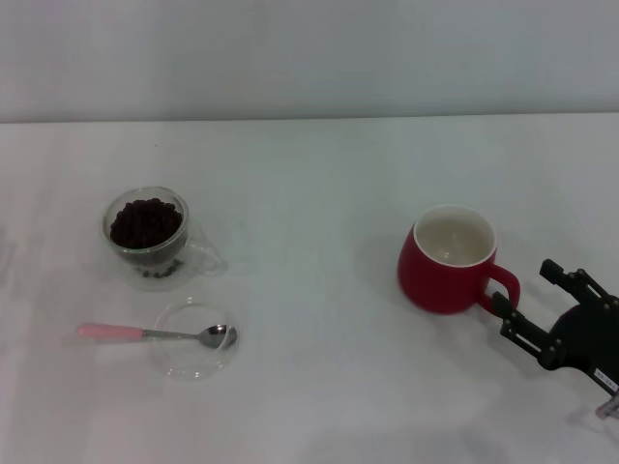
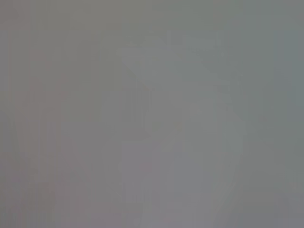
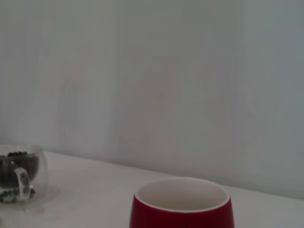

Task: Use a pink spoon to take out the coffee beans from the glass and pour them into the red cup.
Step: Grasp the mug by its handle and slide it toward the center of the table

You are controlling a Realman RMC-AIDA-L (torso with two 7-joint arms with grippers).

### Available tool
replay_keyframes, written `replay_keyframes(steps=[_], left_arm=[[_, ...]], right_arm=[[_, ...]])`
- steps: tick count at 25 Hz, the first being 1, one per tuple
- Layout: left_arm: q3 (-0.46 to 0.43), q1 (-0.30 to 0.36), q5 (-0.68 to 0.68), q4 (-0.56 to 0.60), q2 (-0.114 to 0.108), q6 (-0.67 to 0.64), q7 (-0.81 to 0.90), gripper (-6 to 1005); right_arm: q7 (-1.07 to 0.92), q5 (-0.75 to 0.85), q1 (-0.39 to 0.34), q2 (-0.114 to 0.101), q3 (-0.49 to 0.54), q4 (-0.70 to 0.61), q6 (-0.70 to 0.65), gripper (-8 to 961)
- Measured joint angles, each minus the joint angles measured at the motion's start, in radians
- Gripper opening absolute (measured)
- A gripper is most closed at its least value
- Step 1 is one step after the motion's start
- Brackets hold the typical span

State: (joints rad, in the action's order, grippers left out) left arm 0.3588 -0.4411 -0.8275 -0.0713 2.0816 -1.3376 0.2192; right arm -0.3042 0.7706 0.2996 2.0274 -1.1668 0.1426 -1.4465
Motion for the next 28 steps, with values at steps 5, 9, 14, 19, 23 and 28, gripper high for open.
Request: replay_keyframes(steps=[5, 9, 14, 19, 23, 28], left_arm=[[0.0, 0.003, 0.0, 0.0, 0.0, -0.002, 0.0, 875], [-0.001, 0.006, 0.003, -0.002, 0.0, -0.003, 0.004, 875], [0.0, 0.015, 0.003, -0.002, 0.001, -0.006, 0.029, 875], [0.0, 0.029, 0.003, 0.001, 0.001, -0.019, 0.05, 876], [0.0, 0.033, 0.003, -0.001, 0.002, -0.03, 0.051, 876], [0.0, 0.033, 0.001, -0.004, 0.002, -0.031, 0.051, 876]], right_arm=[[-0.002, 0.001, 0.007, 0.001, 0.0, -0.022, 0.037, 841], [-0.003, -0.001, 0.01, 0.0, 0.001, -0.035, 0.084, 841], [-0.005, 0.0, 0.015, 0.0, 0.072, -0.052, 0.136, 840], [-0.001, 0.0, 0.022, 0.0, 0.127, -0.052, 0.149, 822], [0.0, 0.001, 0.035, 0.0, 0.134, -0.054, 0.167, 804], [0.0, 0.023, 0.039, 0.0, 0.134, -0.052, 0.169, 781]])
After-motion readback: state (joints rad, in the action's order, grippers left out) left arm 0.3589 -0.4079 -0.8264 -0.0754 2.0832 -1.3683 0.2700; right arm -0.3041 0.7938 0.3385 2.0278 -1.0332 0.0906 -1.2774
